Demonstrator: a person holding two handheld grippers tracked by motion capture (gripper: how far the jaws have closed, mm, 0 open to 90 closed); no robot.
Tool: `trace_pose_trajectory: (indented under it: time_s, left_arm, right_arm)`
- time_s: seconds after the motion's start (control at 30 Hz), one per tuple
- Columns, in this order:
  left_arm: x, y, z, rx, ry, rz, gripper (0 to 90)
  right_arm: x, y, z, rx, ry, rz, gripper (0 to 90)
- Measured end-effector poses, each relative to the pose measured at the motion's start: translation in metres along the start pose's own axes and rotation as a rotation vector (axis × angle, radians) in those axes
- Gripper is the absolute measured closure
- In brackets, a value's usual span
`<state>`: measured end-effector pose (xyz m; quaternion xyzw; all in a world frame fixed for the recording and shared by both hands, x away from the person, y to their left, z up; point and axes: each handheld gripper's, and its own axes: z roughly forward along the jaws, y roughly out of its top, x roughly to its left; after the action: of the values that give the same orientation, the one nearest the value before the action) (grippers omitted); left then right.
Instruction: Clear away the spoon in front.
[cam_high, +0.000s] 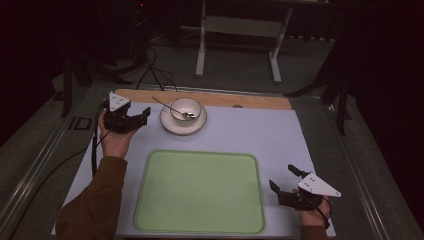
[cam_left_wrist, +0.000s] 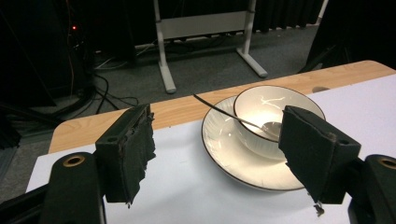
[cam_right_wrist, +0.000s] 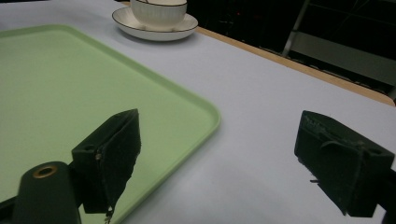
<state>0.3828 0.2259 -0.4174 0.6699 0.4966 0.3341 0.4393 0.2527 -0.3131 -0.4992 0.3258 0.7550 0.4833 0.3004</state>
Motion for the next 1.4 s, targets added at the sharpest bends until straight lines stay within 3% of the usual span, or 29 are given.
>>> trace_pose_trajectory:
  time_s: [0.67,1.4]
  left_arm:
    - [0.012,0.011,0.017,-0.016,-0.019,-0.077,27.3]
    - [0.005,0.009,0.065,-0.005,-0.021,-0.097,25.3]
  right_arm:
    - [0.001,0.000,0.001,0.009,0.002,-0.024,14.2]
    - [-0.004,-0.004,0.002,0.012,-0.013,-0.004,14.2]
